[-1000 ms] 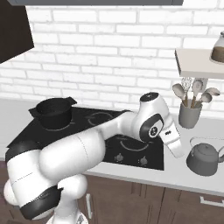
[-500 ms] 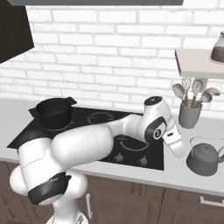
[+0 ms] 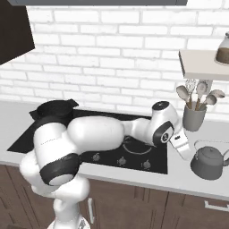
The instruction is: Pick the kettle from the counter and place it on a stove burner. Then turn the burner on.
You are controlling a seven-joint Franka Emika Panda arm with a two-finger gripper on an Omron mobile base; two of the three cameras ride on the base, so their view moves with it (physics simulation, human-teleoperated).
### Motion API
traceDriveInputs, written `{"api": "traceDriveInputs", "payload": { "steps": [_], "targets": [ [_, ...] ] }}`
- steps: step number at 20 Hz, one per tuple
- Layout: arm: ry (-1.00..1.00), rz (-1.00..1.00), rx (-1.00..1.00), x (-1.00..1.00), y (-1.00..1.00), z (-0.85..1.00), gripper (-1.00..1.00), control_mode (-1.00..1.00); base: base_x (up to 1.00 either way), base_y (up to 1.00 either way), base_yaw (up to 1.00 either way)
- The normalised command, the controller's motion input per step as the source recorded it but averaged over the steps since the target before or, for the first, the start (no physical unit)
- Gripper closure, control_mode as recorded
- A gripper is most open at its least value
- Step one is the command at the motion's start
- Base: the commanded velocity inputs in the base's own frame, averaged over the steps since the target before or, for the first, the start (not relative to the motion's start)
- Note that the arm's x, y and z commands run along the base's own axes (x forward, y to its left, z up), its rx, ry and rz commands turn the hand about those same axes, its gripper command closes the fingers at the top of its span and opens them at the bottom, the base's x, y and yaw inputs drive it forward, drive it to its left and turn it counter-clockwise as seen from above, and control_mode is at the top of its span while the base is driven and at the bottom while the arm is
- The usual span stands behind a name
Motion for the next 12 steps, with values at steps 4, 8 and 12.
{"api": "traceDriveInputs", "payload": {
  "steps": [4, 8, 12],
  "targets": [
    [0.0, 0.0, 0.04, 0.16, -0.44, -0.06, -1.0, -1.0, 0.0, 0.0, 0.0],
    [0.0, 0.0, 0.02, 0.32, -0.28, -0.14, -1.0, -1.0, 0.0, 0.0, 0.0],
    [0.0, 0.0, 0.02, 0.37, -0.18, -0.09, -1.0, -1.0, 0.0, 0.0, 0.0]
  ]
}}
